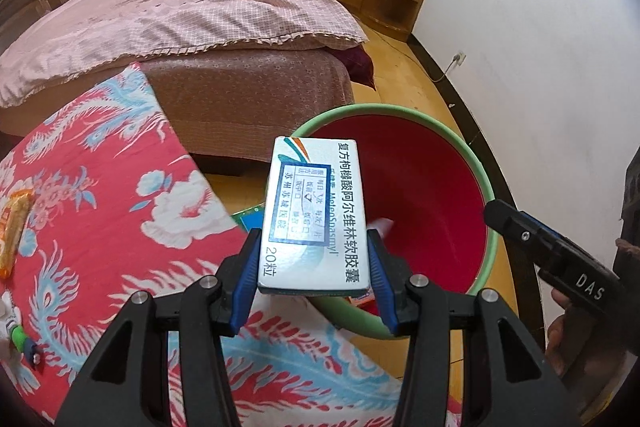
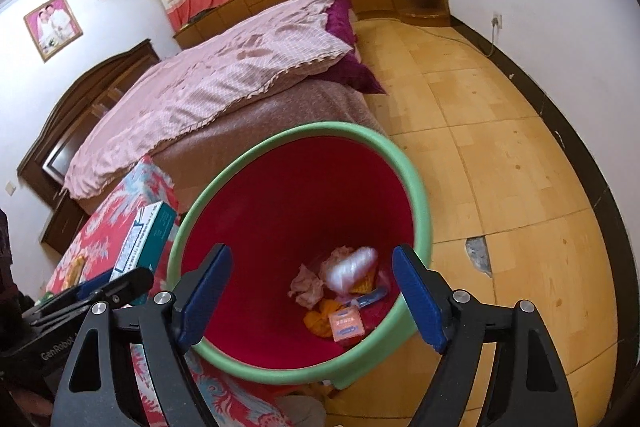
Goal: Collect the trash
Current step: 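Open both tools to drop the box and pack into the bucket, then move both open tools back over the bedspread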
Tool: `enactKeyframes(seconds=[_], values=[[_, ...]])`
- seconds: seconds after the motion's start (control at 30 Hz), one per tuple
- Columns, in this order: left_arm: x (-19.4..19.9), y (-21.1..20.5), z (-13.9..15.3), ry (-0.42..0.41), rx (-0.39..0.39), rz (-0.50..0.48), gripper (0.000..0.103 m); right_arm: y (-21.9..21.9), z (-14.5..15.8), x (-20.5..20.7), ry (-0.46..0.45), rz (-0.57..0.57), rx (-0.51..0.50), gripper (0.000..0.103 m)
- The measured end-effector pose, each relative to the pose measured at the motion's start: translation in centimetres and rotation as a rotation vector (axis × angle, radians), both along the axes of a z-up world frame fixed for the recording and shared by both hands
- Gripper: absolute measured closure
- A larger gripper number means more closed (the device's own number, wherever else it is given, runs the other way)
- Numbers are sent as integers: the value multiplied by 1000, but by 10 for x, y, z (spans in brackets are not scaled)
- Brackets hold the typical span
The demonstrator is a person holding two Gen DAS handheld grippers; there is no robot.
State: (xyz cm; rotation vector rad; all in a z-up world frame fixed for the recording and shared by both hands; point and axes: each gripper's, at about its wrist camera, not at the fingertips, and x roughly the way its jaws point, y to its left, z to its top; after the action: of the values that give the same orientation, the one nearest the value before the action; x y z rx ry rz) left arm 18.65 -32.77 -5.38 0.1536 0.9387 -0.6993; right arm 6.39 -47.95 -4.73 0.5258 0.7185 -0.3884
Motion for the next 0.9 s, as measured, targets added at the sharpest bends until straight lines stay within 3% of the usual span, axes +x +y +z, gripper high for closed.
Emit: enactKeyframes(seconds=[0.17,0.3,0.43,0.9], values=[[-5,-9,-1,-7,8,-33,53,-4,2,-5,-6,-21,5,20],[-8,-10,1,-20,17,-32,44,-4,3,-6,-7,-24,7,20],[-9,-7,5,-21,3,-23,44,-2,6,-8,-12,-22,8,20],[-16,41,22,-25,-30,77,44,19,20,-17,-33,4,4,20]])
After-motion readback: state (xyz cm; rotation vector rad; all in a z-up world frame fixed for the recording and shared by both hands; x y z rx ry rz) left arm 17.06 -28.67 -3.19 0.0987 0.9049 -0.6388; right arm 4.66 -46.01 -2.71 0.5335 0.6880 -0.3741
